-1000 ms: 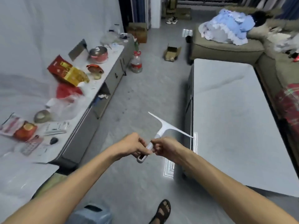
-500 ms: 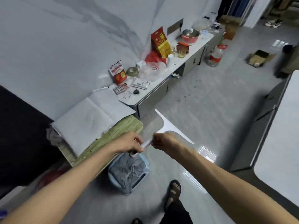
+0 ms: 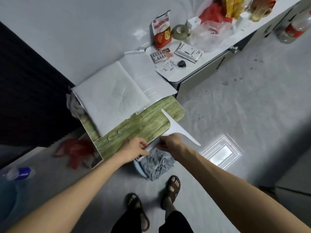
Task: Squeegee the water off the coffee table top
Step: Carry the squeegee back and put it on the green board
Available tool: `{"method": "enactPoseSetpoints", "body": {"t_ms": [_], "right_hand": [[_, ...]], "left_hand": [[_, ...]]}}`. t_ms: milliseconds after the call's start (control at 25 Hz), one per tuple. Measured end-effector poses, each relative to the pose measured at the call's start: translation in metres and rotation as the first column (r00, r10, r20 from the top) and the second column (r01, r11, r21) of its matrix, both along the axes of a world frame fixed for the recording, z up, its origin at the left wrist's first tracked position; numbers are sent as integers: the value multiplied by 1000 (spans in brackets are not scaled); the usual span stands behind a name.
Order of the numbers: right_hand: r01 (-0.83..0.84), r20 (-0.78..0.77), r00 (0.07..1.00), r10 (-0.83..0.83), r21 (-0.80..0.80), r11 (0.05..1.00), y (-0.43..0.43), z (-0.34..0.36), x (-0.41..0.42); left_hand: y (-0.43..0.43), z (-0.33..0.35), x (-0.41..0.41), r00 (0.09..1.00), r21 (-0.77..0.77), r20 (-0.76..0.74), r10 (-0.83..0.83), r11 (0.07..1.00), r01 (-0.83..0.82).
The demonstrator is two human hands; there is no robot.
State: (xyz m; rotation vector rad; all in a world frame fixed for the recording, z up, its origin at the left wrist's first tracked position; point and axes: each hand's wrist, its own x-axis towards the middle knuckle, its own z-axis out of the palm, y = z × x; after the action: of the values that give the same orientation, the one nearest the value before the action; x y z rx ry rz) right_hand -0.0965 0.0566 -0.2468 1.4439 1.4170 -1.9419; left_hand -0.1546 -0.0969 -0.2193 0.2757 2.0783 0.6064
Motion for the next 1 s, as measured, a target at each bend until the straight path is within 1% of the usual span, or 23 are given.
{"method": "enactPoseSetpoints", "body": {"t_ms": [240,320,440,520,560,680,760,880,1000], "right_hand": [[-33,70,997,24,141,989,-29,-147,-82],[-22,48,999,14,177,984,-44,-194,-104],[-11,17,1000,7,282,959,-63,-241,-128],[-7,7,1000,4,349,937,-72,-259,-137],[-6,2,1000,5,364,931,-76,-263,-139],[-21,18,1000,16,378,926,-82,-273,-142],[-43,32,999,34,371,928,-79,-270,-140],[-52,-1,999,54,261,964,-68,-250,-129],[-38,-20,999,43,187,982,-48,-207,-102]], "left_hand": [[-21,-153,-82,997,-28,4,-73,997,73],[-33,-202,-106,997,-21,17,-81,996,82],[-48,-257,-134,991,-16,-22,-130,991,130],[-55,-280,-145,988,-20,-52,-144,990,143],[-57,-286,-149,984,-36,-76,-159,987,156],[-60,-296,-155,946,-110,-170,-276,959,260],[-57,-294,-155,923,-136,-188,-335,940,314],[-48,-276,-158,889,-172,-192,-416,906,386],[-24,-236,-157,833,-164,-252,-492,870,465]]}}
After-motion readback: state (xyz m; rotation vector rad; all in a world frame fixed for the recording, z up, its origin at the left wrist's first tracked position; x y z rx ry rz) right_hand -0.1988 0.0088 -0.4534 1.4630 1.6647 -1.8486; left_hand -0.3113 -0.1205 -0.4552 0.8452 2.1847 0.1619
